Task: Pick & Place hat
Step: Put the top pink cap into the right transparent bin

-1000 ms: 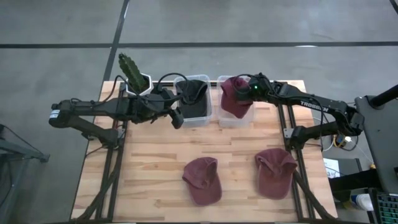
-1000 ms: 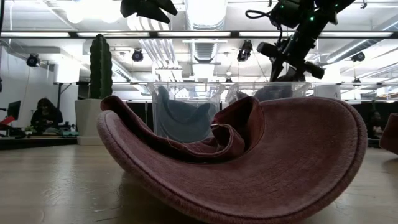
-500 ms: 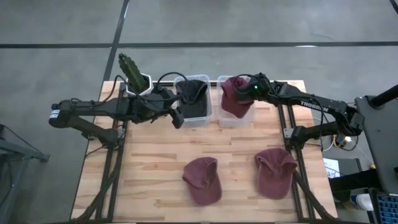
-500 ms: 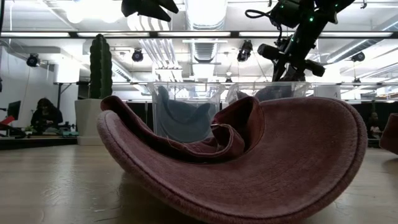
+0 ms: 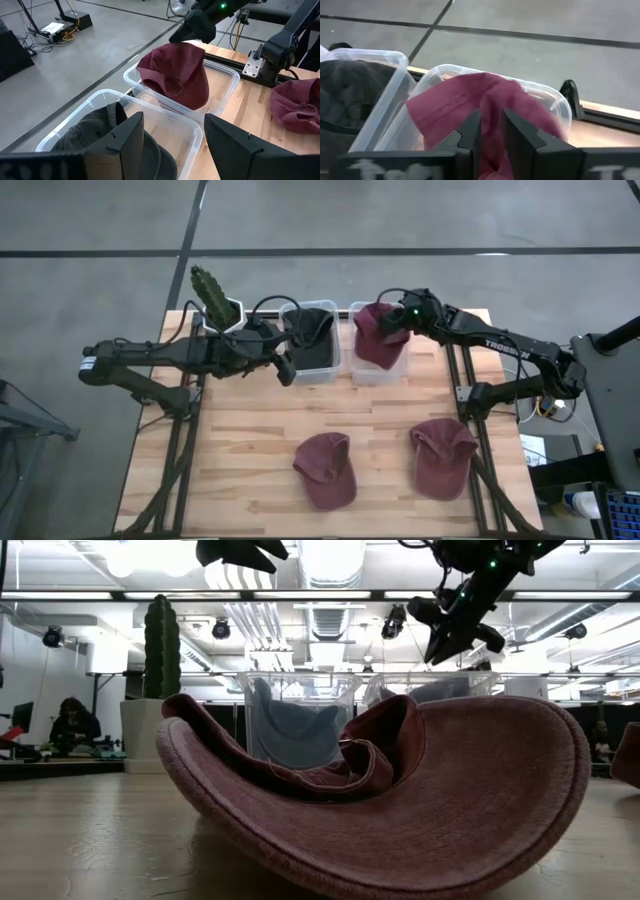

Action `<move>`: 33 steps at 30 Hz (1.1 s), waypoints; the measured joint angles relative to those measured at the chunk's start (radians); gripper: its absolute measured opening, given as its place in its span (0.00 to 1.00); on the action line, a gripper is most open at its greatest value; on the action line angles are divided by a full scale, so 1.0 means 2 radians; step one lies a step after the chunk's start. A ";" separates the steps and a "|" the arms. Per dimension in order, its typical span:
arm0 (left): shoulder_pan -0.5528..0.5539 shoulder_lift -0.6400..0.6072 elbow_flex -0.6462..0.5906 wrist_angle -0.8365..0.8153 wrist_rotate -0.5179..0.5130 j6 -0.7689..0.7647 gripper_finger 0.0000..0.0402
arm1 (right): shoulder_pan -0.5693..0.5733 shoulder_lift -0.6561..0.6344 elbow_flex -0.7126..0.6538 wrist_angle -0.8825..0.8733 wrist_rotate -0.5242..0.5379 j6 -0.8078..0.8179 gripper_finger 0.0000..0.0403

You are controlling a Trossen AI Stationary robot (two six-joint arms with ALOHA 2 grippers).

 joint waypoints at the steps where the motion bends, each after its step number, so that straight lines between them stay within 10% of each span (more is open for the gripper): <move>1: 0.000 0.000 0.000 0.002 0.000 0.000 0.50 | 0.000 0.000 0.002 0.000 -0.001 -0.002 0.17; 20: 0.000 0.000 0.000 0.012 0.000 0.012 0.50 | 0.004 0.124 0.040 0.012 -0.069 0.021 0.08; 33: 0.000 0.000 0.000 0.012 0.000 0.012 0.50 | 0.003 0.269 0.202 -0.180 -0.050 -0.006 0.08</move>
